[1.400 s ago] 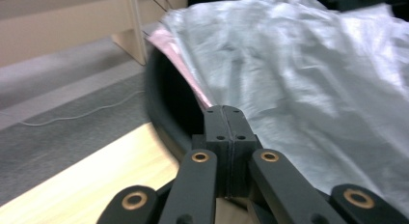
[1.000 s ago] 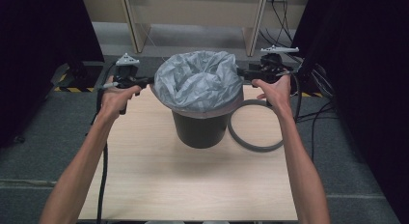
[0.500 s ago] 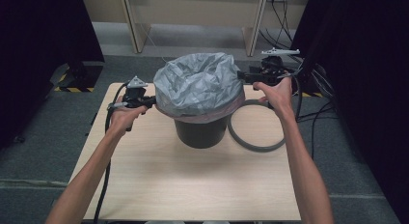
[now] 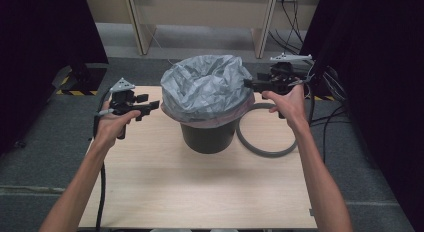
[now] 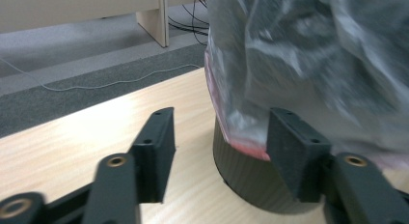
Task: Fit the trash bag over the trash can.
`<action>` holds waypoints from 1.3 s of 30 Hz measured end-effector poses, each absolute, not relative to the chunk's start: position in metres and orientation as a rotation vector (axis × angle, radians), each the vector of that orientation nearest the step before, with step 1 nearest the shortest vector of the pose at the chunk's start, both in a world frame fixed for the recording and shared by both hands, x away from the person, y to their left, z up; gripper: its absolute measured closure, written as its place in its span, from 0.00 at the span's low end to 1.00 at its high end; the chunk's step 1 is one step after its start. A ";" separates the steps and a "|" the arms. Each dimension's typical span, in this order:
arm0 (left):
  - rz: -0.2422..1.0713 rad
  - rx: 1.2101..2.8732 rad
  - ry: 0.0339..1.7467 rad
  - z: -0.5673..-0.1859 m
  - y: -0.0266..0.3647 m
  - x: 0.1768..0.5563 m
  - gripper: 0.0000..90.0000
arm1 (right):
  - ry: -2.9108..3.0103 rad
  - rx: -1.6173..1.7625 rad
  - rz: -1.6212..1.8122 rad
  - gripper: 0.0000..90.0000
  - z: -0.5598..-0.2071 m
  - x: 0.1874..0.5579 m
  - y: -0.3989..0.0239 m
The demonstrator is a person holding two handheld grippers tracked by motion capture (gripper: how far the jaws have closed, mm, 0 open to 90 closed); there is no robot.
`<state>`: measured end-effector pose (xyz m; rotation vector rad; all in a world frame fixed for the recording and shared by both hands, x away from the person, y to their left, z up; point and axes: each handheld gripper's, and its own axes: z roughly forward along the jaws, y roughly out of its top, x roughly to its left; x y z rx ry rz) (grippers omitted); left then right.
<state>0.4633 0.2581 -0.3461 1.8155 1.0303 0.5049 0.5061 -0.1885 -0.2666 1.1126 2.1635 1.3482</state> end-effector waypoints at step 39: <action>0.459 1.872 0.988 -0.355 0.246 0.448 0.38 | 2.103 1.255 1.248 0.47 -0.277 0.531 -0.178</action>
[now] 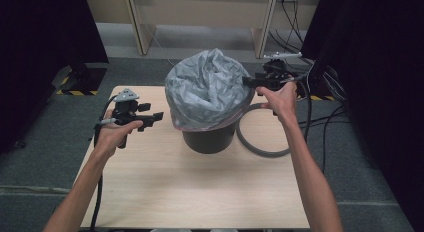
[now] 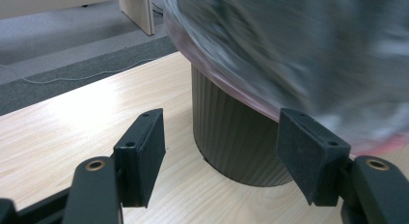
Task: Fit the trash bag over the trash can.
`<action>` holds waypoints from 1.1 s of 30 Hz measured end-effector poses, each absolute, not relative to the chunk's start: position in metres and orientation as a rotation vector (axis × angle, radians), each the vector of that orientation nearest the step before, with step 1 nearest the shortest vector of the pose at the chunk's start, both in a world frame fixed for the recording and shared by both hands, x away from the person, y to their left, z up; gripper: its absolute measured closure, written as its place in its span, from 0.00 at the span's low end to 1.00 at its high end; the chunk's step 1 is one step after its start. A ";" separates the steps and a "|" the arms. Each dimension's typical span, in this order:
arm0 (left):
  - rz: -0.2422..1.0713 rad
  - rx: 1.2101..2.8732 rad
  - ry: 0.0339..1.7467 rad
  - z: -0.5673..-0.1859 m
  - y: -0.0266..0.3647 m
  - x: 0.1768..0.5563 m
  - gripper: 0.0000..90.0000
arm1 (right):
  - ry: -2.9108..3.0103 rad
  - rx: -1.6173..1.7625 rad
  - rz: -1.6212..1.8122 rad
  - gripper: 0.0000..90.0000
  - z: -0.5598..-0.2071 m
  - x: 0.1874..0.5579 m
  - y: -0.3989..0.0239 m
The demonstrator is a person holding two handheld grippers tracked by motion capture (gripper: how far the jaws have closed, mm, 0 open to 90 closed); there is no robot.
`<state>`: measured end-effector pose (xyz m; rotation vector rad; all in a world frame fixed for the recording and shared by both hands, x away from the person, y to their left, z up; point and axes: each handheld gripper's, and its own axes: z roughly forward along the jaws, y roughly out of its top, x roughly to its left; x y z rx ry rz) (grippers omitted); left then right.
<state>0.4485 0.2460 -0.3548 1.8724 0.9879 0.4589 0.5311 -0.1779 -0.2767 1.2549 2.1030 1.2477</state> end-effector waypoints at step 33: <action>0.460 1.877 0.975 -0.354 0.240 0.450 0.38 | 2.095 1.354 1.350 0.55 -0.296 0.534 -0.209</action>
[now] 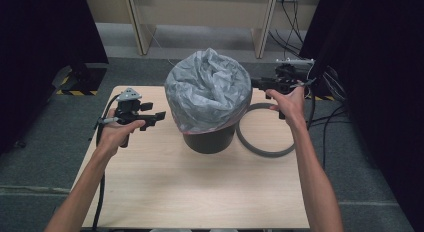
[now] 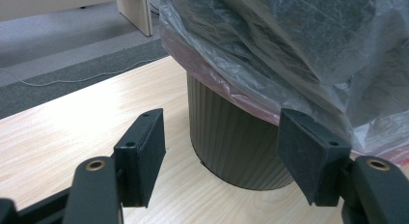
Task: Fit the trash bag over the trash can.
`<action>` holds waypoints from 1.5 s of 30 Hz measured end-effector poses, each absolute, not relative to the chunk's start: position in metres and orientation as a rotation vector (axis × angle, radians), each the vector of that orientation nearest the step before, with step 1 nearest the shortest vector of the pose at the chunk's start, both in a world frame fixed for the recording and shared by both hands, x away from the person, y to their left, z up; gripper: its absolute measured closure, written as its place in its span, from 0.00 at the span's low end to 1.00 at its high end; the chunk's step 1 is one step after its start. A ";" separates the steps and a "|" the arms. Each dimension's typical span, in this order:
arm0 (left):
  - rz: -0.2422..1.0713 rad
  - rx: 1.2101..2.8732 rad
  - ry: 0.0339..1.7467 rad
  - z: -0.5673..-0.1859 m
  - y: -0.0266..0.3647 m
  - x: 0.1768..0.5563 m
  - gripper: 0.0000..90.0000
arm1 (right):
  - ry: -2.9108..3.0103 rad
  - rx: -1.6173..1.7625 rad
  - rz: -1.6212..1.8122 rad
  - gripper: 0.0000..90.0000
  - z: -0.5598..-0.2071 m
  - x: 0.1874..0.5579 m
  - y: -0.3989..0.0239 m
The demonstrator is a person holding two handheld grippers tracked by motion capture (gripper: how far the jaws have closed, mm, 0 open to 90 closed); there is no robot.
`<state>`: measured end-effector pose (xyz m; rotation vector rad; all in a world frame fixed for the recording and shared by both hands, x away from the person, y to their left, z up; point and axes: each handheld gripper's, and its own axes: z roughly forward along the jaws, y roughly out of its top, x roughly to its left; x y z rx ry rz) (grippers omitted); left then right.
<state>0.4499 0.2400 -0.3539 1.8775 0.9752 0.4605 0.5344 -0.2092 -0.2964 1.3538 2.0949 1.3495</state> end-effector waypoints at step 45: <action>0.453 1.888 0.986 -0.360 0.242 0.452 0.37 | 2.432 0.909 1.419 0.85 -0.315 0.487 -0.198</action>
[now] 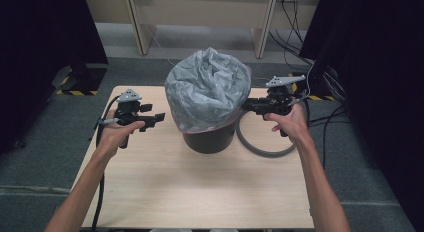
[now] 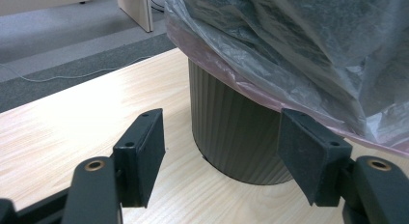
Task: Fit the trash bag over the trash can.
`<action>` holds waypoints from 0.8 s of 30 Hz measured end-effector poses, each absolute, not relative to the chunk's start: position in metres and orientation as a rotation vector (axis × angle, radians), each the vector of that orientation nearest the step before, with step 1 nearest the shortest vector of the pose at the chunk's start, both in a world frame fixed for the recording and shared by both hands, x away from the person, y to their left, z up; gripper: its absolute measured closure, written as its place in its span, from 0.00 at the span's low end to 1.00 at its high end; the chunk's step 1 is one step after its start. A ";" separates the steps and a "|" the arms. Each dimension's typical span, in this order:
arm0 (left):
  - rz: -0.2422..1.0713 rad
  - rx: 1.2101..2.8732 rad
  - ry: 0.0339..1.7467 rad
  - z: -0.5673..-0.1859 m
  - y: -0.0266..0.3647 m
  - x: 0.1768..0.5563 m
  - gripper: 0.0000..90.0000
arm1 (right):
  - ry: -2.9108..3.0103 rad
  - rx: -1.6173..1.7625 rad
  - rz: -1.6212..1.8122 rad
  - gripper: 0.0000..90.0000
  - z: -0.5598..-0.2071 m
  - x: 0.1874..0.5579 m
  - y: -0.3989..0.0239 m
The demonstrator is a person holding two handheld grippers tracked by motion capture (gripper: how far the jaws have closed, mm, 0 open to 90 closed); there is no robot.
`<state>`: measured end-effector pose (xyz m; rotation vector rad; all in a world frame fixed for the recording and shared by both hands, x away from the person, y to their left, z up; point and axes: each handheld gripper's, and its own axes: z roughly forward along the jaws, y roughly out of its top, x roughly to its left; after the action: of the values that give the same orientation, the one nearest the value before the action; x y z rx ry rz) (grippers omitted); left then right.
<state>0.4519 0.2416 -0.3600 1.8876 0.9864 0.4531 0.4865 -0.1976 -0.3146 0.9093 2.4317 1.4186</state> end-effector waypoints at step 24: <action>0.447 1.888 0.966 -0.361 0.235 0.453 0.37 | 2.463 1.184 1.185 1.00 -0.395 0.527 -0.212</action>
<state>0.4534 0.2350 -0.3610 1.8884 0.9660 0.4468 0.5267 -0.2120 -0.3951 1.1835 2.4631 1.1852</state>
